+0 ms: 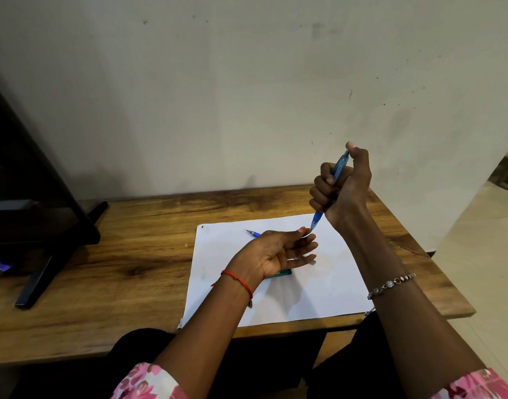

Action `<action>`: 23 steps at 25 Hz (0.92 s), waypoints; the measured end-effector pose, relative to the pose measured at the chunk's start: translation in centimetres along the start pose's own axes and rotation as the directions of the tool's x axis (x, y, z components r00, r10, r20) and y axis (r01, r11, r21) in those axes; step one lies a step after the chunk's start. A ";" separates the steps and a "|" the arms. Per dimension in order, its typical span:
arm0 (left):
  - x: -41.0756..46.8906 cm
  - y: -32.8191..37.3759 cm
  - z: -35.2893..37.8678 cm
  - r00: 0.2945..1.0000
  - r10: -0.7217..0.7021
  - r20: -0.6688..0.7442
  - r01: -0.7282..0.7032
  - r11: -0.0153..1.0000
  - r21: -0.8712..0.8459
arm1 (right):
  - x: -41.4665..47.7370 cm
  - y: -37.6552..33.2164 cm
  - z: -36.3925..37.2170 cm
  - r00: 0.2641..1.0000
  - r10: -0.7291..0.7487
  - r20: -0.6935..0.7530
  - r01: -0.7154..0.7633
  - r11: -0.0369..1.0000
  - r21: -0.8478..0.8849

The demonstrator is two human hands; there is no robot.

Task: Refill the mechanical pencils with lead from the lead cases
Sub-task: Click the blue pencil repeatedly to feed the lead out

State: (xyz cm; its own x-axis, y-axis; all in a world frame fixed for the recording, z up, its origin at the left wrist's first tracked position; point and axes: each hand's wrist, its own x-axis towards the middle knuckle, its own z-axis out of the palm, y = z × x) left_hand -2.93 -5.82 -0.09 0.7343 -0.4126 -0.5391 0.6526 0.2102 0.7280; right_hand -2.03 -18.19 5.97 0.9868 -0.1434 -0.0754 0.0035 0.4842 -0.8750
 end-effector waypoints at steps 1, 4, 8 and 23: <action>0.0 0.1 0.0 1.000 -0.002 -0.003 0.002 1.000 0.002 | 0.0 0.0 0.0 1.000 -0.001 0.000 0.001 1.000 -0.001; 0.1 0.3 0.1 1.000 -0.003 -0.005 0.003 1.000 0.014 | 0.2 -0.1 0.1 1.000 -0.002 -0.003 0.002 1.000 -0.004; 0.2 0.2 0.1 1.000 -0.001 0.001 0.001 1.000 0.020 | 0.4 -0.2 0.0 1.000 -0.002 0.001 0.002 1.000 0.021; 0.1 0.5 0.0 1.000 0.003 0.013 -0.003 1.000 -0.021 | 1.1 0.4 -1.4 0.997 -0.056 0.051 0.025 0.878 0.478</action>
State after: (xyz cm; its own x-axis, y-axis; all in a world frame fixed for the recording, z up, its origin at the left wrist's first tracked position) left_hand -2.52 -5.79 0.22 0.7338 -0.4237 -0.5311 0.6543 0.2303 0.7203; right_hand -1.20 -19.33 4.88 0.9920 -0.1260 -0.0019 0.1049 0.8340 -0.5417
